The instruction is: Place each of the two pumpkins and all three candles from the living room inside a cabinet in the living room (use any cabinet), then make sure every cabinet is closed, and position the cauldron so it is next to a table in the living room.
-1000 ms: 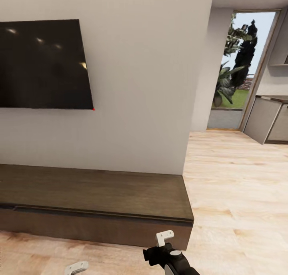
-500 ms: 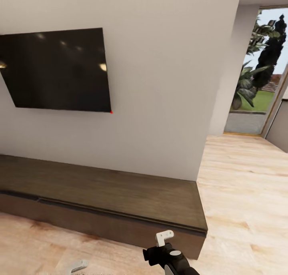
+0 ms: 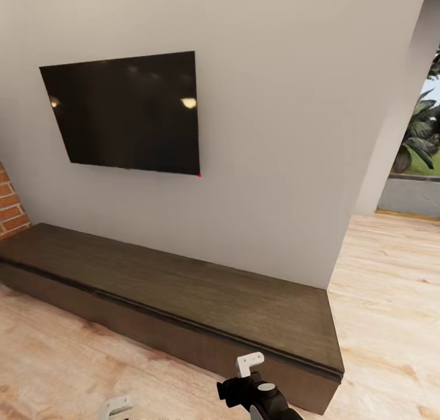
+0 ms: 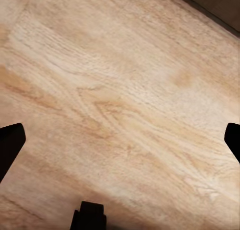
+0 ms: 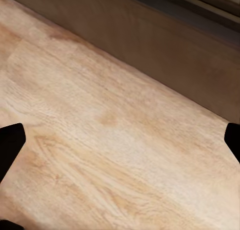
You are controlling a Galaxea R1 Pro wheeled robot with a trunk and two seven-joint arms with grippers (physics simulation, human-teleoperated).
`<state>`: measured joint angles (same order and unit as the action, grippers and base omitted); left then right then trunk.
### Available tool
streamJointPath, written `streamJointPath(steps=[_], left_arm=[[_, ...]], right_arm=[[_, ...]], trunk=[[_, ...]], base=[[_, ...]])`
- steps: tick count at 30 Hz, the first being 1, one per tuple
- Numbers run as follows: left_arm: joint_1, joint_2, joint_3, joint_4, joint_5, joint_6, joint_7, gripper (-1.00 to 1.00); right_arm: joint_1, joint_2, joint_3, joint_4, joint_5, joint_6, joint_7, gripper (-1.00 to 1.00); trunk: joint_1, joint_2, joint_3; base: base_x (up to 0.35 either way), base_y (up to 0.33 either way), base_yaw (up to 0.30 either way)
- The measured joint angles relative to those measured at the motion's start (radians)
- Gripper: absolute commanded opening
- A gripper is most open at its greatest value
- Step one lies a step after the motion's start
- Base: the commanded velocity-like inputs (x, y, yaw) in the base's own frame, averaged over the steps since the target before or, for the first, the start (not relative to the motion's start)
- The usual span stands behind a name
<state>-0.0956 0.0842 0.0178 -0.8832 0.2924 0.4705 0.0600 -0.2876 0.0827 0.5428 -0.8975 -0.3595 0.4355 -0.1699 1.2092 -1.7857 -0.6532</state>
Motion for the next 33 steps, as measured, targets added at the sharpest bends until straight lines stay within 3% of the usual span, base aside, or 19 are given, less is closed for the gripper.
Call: streamJointPath(steps=[33], left_arm=[[0.001, 0.0, -0.002, 0.0, -0.003, 0.001, -0.003, 1.0]], right_arm=[[0.0, 0.002, 0.002, 0.002, 0.008, -0.006, 0.0, 1.0]], trunk=[[-0.127, 0.231, 0.089]], base=[[0.0, 0.0, 0.276]])
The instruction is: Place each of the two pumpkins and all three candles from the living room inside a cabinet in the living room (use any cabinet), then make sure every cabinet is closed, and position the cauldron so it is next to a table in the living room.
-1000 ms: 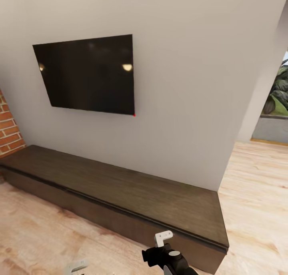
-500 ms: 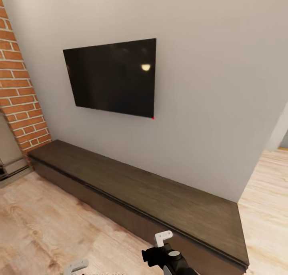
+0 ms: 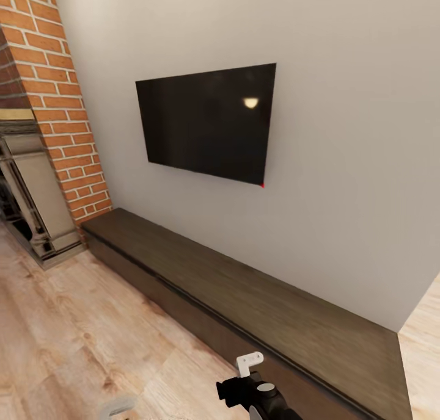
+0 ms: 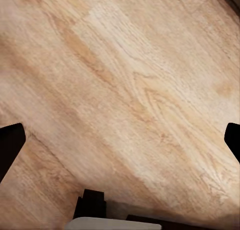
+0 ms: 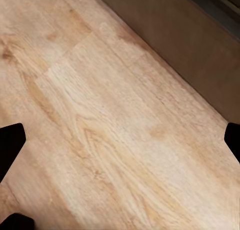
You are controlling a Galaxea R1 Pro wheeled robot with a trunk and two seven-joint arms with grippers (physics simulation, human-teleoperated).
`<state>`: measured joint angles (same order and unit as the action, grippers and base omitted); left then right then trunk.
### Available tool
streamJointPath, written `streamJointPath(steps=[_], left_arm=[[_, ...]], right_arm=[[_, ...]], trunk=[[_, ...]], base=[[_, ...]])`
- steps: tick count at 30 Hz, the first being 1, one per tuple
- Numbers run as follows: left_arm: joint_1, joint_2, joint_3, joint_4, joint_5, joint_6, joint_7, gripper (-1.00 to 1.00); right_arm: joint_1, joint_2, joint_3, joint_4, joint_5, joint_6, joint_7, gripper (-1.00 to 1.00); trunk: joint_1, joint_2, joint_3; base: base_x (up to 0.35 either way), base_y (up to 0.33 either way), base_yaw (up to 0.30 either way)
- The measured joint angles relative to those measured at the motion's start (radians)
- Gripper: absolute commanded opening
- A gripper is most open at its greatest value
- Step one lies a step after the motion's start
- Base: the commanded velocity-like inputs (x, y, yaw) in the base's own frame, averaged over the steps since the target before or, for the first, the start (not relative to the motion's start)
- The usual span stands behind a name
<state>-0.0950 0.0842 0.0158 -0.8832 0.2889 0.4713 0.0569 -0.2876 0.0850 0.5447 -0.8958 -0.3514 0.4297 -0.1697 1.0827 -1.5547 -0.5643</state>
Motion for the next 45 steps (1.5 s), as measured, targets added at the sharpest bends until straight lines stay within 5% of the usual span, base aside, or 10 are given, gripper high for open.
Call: streamJointPath(steps=[45], left_arm=[[-0.001, 0.0, -0.002, -0.003, 0.0, 0.007, 0.0, 1.0]], right_arm=[[0.0, 0.0, 0.004, 0.002, 0.002, 0.0, 0.001, 1.0]], trunk=[[-0.173, 0.315, 0.134]], base=[[0.0, 0.0, 0.276]])
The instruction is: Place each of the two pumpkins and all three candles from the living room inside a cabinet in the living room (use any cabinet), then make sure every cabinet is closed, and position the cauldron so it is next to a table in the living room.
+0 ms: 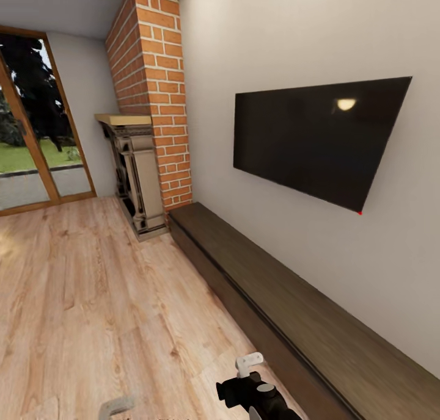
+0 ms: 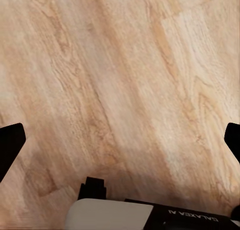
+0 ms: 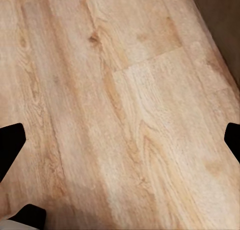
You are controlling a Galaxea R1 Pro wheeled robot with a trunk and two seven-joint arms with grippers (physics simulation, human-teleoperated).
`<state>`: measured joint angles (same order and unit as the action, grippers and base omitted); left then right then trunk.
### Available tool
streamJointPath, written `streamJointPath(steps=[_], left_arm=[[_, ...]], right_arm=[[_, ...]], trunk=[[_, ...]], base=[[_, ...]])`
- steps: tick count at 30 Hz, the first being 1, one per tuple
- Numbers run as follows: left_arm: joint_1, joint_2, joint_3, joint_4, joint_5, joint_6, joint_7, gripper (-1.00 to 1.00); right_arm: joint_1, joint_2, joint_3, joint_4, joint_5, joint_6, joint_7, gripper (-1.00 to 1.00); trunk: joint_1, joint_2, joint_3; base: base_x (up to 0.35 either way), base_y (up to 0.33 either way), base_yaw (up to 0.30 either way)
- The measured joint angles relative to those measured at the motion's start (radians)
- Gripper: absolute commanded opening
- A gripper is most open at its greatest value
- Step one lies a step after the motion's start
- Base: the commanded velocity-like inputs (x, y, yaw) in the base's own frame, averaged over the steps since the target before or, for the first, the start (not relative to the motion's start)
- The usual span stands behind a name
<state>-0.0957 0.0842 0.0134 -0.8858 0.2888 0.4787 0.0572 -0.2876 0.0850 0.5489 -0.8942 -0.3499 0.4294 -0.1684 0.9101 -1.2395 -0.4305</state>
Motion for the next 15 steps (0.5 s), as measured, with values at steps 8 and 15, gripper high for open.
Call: streamJointPath(steps=[8, 15], left_arm=[[0.001, 0.0, -0.001, -0.002, 0.001, 0.0, -0.002, 1.0], [0.001, 0.0, -0.001, 0.001, 0.0, 0.001, -0.004, 1.0]], right_arm=[[0.0, 0.0, 0.001, 0.0, 0.0, 0.0, 0.0, 1.0], [0.0, 0.0, 0.001, 0.0, 0.0, 0.0, 0.0, 1.0]], trunk=[[-0.031, 0.056, 0.025], [-0.058, 0.105, 0.047]], base=[[0.0, 0.0, 0.279], [0.0, 0.0, 0.279]])
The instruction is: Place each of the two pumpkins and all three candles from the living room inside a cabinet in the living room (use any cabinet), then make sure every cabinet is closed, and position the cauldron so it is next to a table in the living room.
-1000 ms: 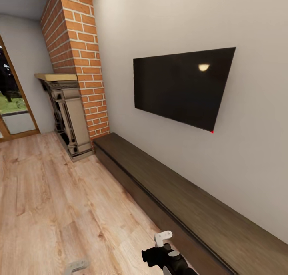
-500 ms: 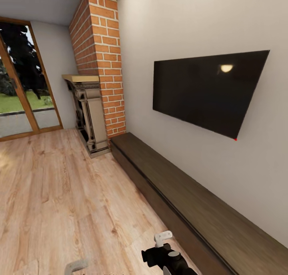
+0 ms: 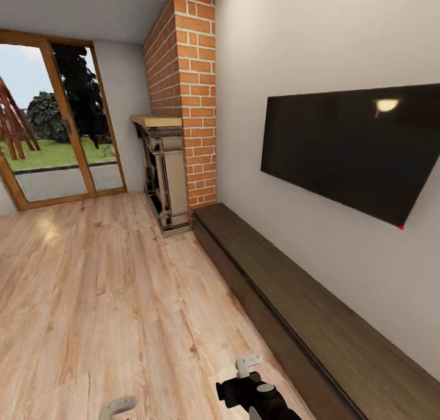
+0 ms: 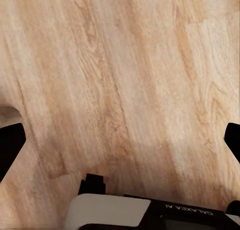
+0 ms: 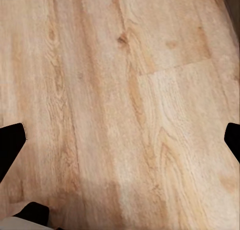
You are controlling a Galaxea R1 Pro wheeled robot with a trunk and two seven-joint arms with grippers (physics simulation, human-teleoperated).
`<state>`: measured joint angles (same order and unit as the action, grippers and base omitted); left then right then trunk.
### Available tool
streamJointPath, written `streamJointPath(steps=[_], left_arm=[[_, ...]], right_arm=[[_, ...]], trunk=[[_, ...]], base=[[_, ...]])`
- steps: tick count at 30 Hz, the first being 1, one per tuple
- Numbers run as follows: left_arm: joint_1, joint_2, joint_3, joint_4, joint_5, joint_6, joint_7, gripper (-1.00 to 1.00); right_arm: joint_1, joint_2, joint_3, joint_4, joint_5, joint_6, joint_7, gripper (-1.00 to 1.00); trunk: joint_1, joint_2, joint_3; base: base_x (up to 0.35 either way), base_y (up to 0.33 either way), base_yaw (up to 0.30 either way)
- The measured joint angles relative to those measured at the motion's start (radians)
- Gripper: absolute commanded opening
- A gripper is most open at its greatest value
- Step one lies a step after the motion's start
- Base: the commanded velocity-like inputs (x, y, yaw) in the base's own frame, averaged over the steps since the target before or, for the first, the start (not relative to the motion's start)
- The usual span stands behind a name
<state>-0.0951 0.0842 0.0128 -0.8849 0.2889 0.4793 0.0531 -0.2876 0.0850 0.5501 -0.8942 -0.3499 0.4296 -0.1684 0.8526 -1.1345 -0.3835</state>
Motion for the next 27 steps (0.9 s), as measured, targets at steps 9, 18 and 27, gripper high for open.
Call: streamJointPath(steps=[9, 18, 27], left_arm=[[0.0, 0.0, 0.0, 0.001, 0.0, -0.001, -0.005, 1.0], [0.0, 0.0, 0.0, 0.0, 0.0, -0.002, -0.004, 1.0], [0.0, 0.0, 0.0, 0.001, -0.002, -0.002, -0.007, 1.0]], right_arm=[[0.0, 0.0, 0.0, 0.0, 0.0, 0.0, 0.0, 1.0], [0.0, 0.0, 0.0, 0.0, 0.0, 0.0, 0.0, 1.0], [0.0, -0.002, -0.001, 0.0, -0.001, -0.001, 0.001, 1.0]], trunk=[[-0.035, 0.063, 0.028], [-0.069, 0.126, 0.056], [-0.104, 0.189, 0.085]], base=[[0.0, 0.0, 0.279], [0.0, 0.0, 0.279], [0.0, 0.0, 0.213]])
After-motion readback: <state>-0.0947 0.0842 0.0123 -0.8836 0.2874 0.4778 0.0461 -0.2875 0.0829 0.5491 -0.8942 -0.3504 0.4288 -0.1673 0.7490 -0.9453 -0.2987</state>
